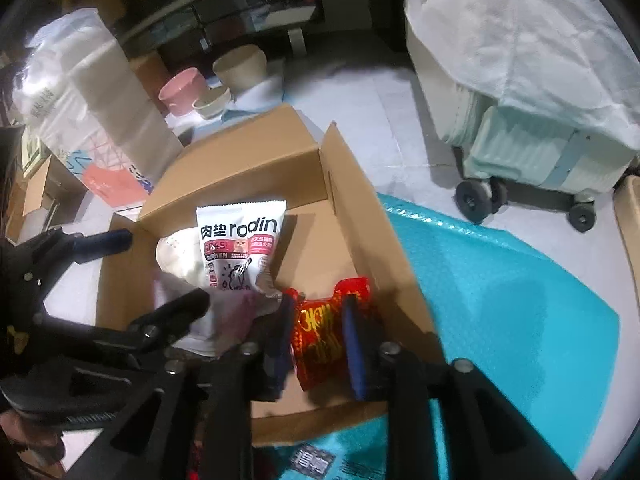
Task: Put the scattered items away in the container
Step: 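Open both tools to release the packets and withdraw from the box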
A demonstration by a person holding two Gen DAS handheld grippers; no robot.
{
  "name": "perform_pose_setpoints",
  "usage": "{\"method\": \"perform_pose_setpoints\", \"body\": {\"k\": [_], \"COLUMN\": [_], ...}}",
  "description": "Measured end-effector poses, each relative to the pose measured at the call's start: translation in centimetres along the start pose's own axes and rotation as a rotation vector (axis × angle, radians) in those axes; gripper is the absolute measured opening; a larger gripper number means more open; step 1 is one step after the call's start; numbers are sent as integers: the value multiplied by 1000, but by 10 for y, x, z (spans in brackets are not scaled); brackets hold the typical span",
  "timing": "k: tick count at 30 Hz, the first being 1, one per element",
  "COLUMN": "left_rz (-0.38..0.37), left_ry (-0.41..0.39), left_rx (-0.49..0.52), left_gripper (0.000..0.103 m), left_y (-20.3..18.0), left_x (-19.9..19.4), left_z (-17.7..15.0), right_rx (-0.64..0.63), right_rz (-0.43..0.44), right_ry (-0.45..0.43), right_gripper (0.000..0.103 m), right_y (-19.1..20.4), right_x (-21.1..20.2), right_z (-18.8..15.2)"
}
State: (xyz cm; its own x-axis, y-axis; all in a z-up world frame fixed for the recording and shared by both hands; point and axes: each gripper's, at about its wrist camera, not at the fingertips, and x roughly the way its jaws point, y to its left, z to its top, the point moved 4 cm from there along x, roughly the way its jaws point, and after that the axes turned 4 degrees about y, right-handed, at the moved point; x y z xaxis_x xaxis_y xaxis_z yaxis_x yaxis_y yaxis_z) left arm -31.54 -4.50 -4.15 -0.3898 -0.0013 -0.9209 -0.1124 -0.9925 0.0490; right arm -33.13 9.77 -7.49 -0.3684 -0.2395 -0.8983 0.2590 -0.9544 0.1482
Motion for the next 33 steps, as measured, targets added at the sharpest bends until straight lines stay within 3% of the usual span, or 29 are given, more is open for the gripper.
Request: {"method": "perform_pose_setpoints", "body": {"k": [5,12,33], "left_rz": [34,43,94], "left_ry": [-40,-99,-171], "left_rx": [4,-18,39], "left_gripper": [97,97,97], "left_y": [-8,-16,-39], "left_x": [-30,-71,-134], "left_z": [-9,-24,-86], "right_rx": [-6,2,-125], "right_rz": [-1,-38,-56], "right_ry": [-60,-138,-233], "right_gripper": [39,61,68], "right_y": [0,-4,27], "right_x": [-29,-72,-156], "right_z": [-9,-24,-83]}}
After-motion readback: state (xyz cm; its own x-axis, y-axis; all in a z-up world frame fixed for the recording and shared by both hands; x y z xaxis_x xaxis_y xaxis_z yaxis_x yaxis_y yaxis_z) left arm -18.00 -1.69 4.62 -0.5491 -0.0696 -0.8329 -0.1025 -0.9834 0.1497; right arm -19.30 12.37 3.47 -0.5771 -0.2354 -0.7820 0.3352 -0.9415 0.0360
